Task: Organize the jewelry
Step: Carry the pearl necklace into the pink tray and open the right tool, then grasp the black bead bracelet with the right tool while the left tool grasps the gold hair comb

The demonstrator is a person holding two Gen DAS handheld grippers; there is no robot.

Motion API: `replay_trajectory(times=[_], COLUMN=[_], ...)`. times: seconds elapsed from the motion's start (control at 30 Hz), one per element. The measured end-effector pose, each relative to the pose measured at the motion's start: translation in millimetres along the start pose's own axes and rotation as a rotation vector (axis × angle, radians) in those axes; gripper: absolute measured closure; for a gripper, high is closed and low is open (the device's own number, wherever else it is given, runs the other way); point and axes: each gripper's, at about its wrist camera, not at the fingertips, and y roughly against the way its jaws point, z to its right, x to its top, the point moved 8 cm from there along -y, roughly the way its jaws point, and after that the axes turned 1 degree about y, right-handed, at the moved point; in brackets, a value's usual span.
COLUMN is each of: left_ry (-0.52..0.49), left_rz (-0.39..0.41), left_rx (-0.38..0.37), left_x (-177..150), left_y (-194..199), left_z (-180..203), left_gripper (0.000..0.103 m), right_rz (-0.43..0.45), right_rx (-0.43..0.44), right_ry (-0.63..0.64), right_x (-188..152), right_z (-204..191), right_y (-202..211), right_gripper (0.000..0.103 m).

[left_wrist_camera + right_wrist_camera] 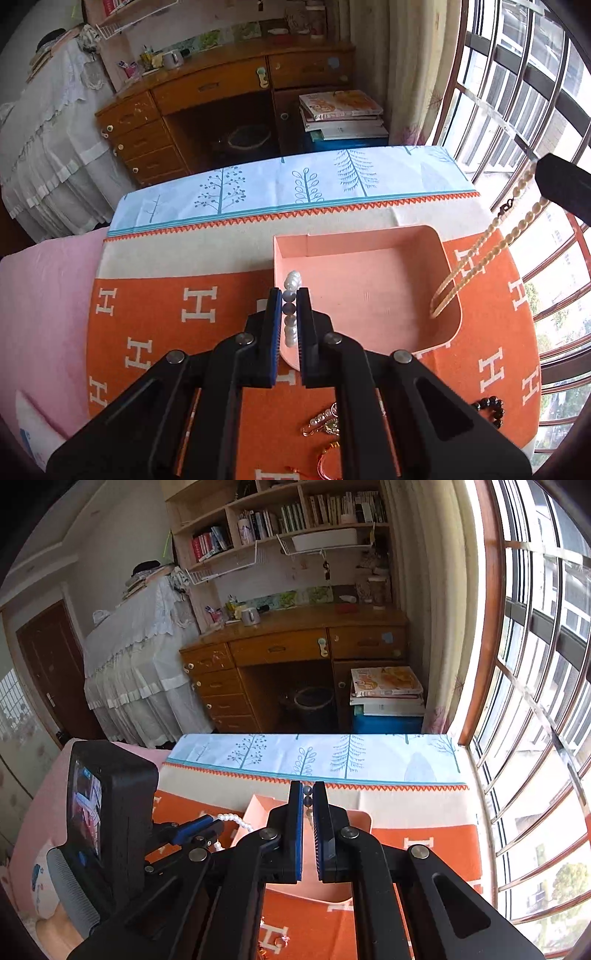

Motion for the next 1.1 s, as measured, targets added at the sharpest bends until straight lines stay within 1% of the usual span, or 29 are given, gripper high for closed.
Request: replay_trajectory(times=[0.07, 0.13, 0.2, 0.23, 0.27, 0.3, 0.33, 0.37, 0.4, 0.43, 0.5, 0.53, 0.57, 0.63, 0.73, 0.87, 0.97, 1.1], left_ry=[-0.018, -0.029, -0.027, -0.023, -0.02, -0.021, -0.021, -0.016, -0.012, -0.01, -0.01, -0.006, 0.0, 0.015, 0.03, 0.047, 0.073, 0.082], left_rz=[-0.025, -0.062, -0.091, -0.099, -0.109, -0.124, -0.135, -0.141, -0.143, -0.144, -0.143, -0.14, -0.134, -0.125, -0.123, -0.122, -0.106, -0.074], left_rx=[-0.013, -0.05, -0.085, -0.097, -0.103, -0.105, -0.119, -0.144, -0.173, -0.196, -0.219, -0.227, -0.236, -0.253, -0.26, -0.235, -0.244, -0.281], left_x=[-8, -16, -23, -27, -30, -33, -36, -38, -41, -44, -47, -48, -49, -50, -52, -57, -65, -77], left_y=[-15, -27, -33, -35, -36, -38, -39, -39, -36, -34, -28, -24, -21, -12, -1, 11, 23, 43], left_z=[4, 8, 10, 8, 8, 7, 6, 6, 7, 7, 6, 6, 5, 3, -2, -12, -20, -26], left_gripper=[0.097, 0.097, 0.097, 0.096, 0.095, 0.093, 0.089, 0.086, 0.084, 0.08, 0.069, 0.058, 0.052, 0.05, 0.05, 0.05, 0.05, 0.05], right_rz=[-0.033, -0.077, -0.115, -0.122, -0.126, -0.123, -0.115, -0.105, -0.098, -0.098, -0.098, -0.096, -0.094, -0.09, -0.088, -0.081, -0.077, -0.076], right_rx=[-0.009, -0.021, -0.032, -0.034, -0.038, -0.04, -0.041, -0.042, -0.043, -0.041, -0.034, -0.033, -0.032, -0.03, -0.024, -0.008, 0.002, 0.015], right_ry=[-0.005, 0.0, -0.004, -0.008, -0.011, -0.015, -0.02, -0.024, -0.025, -0.023, -0.021, -0.022, -0.022, -0.021, -0.029, -0.033, -0.034, -0.028], right_x=[-12, -24, -36, -39, -44, -46, -48, -50, -52, -54, -61, -65, -66, -72, -82, -97, -110, -130], right_z=[4, 6, 9, 12, 14, 15, 18, 20, 20, 22, 24, 23, 25, 27, 29, 31, 31, 28], right_y=[-23, -39, -58, -65, -72, -73, -73, -73, -73, -72, -67, -66, -66, -59, -49, -31, -16, 1], right_gripper=[0.098, 0.098, 0.096, 0.091, 0.082, 0.077, 0.067, 0.064, 0.064, 0.064, 0.064, 0.064, 0.064, 0.064, 0.064, 0.064, 0.064, 0.064])
